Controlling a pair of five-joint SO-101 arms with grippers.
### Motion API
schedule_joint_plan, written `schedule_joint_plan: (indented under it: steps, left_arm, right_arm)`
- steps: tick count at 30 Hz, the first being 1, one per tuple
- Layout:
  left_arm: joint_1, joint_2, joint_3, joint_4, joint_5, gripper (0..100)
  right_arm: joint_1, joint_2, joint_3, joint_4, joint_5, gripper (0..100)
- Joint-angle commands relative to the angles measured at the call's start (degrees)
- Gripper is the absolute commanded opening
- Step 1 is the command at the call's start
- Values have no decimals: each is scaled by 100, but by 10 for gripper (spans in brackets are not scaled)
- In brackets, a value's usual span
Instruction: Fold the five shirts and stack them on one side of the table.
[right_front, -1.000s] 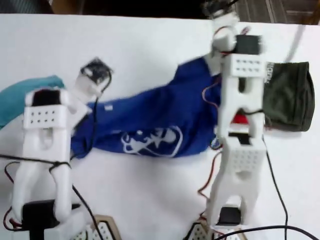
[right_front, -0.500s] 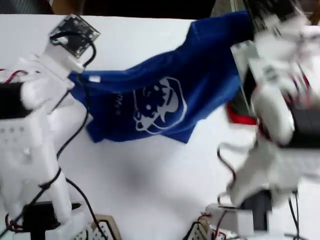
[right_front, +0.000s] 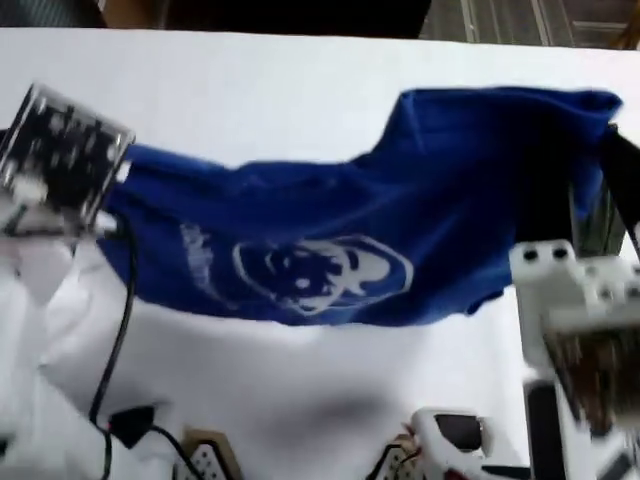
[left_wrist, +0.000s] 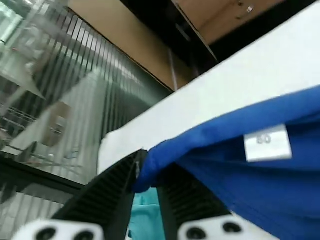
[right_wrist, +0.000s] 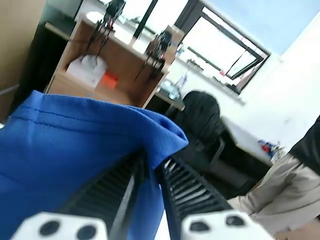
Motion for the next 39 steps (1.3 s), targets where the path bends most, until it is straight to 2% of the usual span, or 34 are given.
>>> schedule_joint_plan:
  steps: [1, 9, 16, 22, 26, 30, 33, 39]
  left_arm:
    - [-167, -299, -163, 70, 26, 25]
    - [-369, -510, -163, 70, 44, 25]
    - [-352, -519, 382, 70, 62, 25]
    - [-369, -756, 497, 88, 70, 25]
    - [-369, -1486, 963, 88, 70, 25]
    - [-369, -2004, 2009, 18, 18, 25]
    - [-369, -2031, 2800, -501, 26, 25]
    - [-185, -1934, 3943, -2163, 62, 25]
  right_arm:
    - [-40, -382, -88, -22, 62, 20]
    - [22, -1349, -79, -171, 422, 20]
    - [611, -1631, -26, -954, 923, 20]
    - [602, -1666, -26, -673, 897, 20]
    - [593, -1666, -70, -453, 897, 20]
    - [585, -1613, -18, -426, 897, 20]
    - [435, -1490, 299, -479, 897, 20]
    - [-145, -1007, 1398, -778, 888, 20]
